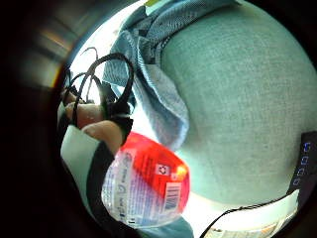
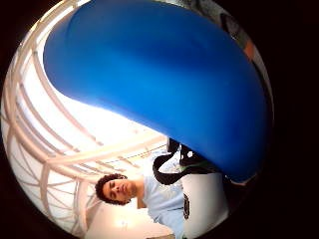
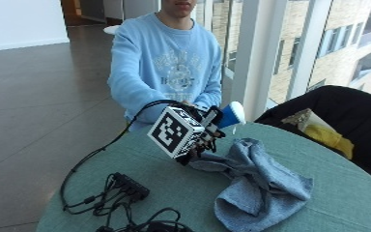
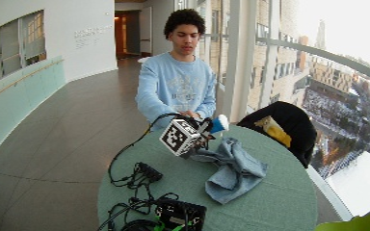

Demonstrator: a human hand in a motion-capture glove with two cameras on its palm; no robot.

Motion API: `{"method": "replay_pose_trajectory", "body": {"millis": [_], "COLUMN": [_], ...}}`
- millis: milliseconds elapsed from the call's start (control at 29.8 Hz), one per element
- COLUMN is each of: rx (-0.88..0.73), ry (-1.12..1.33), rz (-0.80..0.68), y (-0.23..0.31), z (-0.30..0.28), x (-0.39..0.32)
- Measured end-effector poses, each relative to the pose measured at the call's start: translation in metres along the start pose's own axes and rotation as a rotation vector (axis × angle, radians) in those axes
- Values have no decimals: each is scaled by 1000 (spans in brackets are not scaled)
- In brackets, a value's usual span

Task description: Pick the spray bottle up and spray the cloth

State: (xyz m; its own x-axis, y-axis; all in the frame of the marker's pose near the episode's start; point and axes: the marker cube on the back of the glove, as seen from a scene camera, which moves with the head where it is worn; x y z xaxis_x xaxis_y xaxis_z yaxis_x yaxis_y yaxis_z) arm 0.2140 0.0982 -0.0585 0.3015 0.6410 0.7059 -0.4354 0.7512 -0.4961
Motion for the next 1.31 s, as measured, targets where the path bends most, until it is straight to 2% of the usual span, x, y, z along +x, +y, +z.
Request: {"method": "replay_pose_trajectory", "body": {"millis": [1041, 1175, 1309], "rx": [22, 27, 51], "ry": [-39, -62, -104], "rz": [-28, -78, -204], "y": [4, 10, 17], "z": [6, 16, 35], "x": [-1, -15, -44]}}
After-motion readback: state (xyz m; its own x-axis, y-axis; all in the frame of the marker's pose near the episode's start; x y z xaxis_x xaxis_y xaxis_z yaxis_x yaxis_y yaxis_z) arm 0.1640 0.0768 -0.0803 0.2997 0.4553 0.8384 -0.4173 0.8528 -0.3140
